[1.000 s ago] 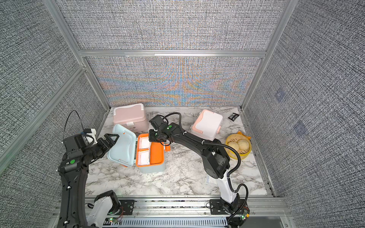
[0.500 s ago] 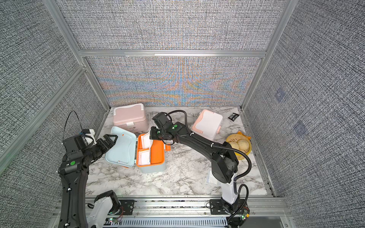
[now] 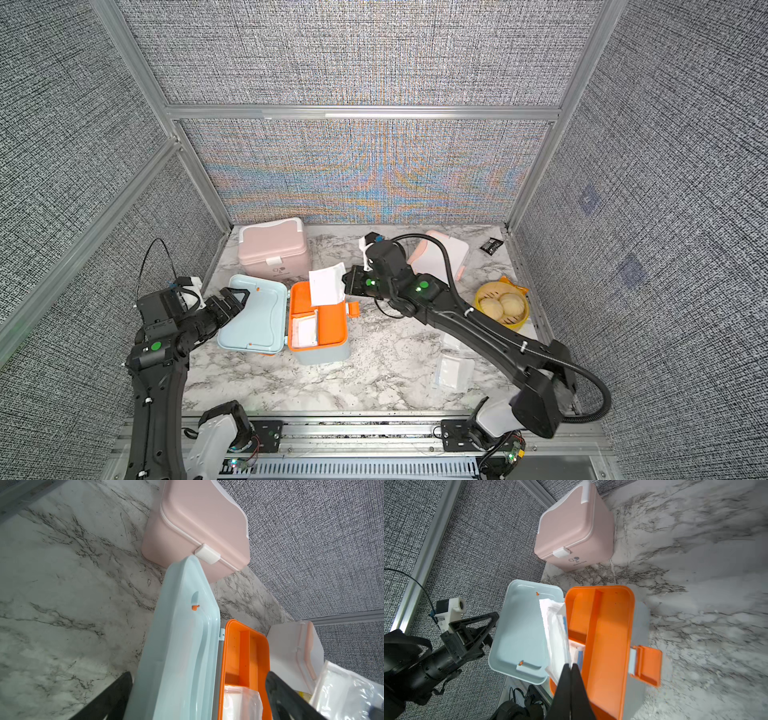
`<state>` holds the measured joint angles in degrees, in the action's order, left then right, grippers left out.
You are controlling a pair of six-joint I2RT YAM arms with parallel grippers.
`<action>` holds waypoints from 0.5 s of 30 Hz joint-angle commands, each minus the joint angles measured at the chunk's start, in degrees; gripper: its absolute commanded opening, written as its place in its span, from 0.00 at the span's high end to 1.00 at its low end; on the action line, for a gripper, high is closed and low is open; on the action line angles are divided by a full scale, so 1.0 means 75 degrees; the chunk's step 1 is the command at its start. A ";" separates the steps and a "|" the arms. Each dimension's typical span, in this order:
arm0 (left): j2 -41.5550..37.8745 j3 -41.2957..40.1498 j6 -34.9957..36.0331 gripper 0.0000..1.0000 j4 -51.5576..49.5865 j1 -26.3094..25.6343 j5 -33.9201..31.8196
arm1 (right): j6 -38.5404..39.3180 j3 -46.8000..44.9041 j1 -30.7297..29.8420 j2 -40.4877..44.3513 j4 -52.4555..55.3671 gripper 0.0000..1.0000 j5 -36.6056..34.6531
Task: Open first aid kits and take out gauze
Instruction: Place the gauze at the center of the board.
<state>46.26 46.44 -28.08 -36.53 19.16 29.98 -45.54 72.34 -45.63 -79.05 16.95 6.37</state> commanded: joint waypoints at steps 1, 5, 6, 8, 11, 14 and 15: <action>0.0016 0.0068 0.0226 0.02 -0.0042 0.0003 0.0044 | -0.0194 -0.0971 0.0161 0.0978 0.0108 1.00 -0.0455; 0.0026 0.0021 0.0205 0.02 0.0047 0.0007 0.0123 | -0.0401 -0.2424 0.0498 0.2497 0.0578 1.00 -0.0719; 0.0020 0.0020 0.0204 0.02 0.0045 0.0006 0.0125 | -0.0450 -0.2680 0.0582 0.2804 0.0717 1.00 -0.0781; 0.0021 0.0031 0.0216 0.02 0.0035 0.0004 0.0094 | -0.0583 -0.3236 0.0800 0.3418 0.0991 1.00 -0.0872; 0.0015 -0.0002 0.0193 0.02 0.0098 0.0006 0.0115 | -0.0707 -0.3939 0.1140 0.4038 0.1228 1.00 -0.0896; 0.0030 -0.0020 0.0170 0.02 0.0137 0.0007 0.0119 | -0.0760 -0.4504 0.1513 0.4310 0.1218 1.00 -0.0813; 0.0031 -0.0033 0.0169 0.02 0.0158 0.0010 0.0122 | -0.0760 -0.4641 0.1631 0.4326 0.1172 1.00 -0.0744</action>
<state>46.44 46.33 -27.03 -36.75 19.18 30.00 -50.26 39.51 -34.92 -47.29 24.91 0.69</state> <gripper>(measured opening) 0.984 0.049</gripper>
